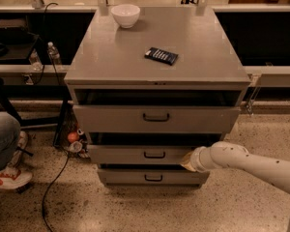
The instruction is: Close middle drawer
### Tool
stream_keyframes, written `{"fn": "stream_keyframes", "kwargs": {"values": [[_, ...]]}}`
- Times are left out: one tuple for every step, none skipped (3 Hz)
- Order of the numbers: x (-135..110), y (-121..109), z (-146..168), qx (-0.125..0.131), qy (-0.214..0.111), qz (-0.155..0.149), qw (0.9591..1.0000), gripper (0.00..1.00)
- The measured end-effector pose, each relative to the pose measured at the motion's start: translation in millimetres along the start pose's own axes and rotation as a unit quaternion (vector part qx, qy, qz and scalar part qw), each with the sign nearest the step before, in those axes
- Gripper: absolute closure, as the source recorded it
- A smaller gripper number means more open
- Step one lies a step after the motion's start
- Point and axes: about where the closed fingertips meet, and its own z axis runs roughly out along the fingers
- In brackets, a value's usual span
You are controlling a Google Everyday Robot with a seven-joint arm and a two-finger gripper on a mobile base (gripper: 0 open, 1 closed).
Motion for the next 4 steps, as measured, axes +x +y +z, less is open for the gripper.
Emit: {"fn": "stream_keyframes", "kwargs": {"values": [[-18,-15,-1,0.010,-0.026,-0.016,0.9995,1.00],[-29,-18,-2,0.008,-0.050,-0.030,0.9982,1.00],[-22,-8,-8,0.000,-0.063,-0.025,0.9977,1.00],[12,28,-16,-0.040,-0.068,0.006,0.9969,1.00]]}}
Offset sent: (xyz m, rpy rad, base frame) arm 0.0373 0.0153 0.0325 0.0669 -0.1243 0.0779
